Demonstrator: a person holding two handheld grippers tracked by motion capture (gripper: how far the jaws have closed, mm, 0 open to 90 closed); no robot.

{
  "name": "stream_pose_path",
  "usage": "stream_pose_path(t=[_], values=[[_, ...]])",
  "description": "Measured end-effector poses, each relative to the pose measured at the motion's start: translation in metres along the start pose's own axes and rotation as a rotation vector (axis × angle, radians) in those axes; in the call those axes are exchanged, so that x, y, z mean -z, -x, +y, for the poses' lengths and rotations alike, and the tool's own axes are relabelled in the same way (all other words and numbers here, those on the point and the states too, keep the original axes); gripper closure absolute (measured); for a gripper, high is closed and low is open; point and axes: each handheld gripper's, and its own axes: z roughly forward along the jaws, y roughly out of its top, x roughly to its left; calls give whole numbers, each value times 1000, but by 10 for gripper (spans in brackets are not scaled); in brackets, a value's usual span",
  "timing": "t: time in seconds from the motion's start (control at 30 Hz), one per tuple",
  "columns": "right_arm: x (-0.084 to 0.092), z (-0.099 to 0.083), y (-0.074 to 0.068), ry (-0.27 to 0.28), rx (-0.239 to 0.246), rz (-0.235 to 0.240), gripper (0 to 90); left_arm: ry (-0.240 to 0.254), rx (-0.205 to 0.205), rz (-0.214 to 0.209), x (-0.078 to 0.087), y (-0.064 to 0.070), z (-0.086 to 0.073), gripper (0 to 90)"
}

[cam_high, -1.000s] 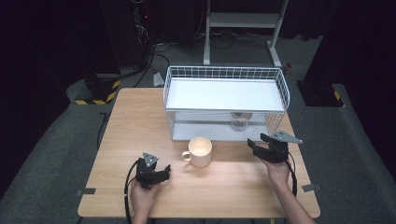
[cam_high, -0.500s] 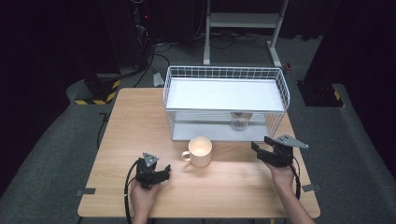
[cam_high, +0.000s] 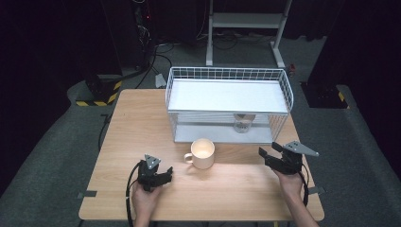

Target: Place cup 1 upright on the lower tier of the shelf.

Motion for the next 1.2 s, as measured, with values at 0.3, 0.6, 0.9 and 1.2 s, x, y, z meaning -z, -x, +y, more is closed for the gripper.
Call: stream_pose_path(t=[0.3,0.6,0.9,1.2], values=[[7,-8,0,4,-1,0,343,0,0,0,0,0,0,229],[13,-18,-1,-4,-2,5,339,2,0,1,0,0,0,229],[18,-29,0,-31,-18,-4,338,0,0,0,0,0,0,229],[18,-43,-1,-71,-5,-22,337,0,2,3,0,0,0,229]])
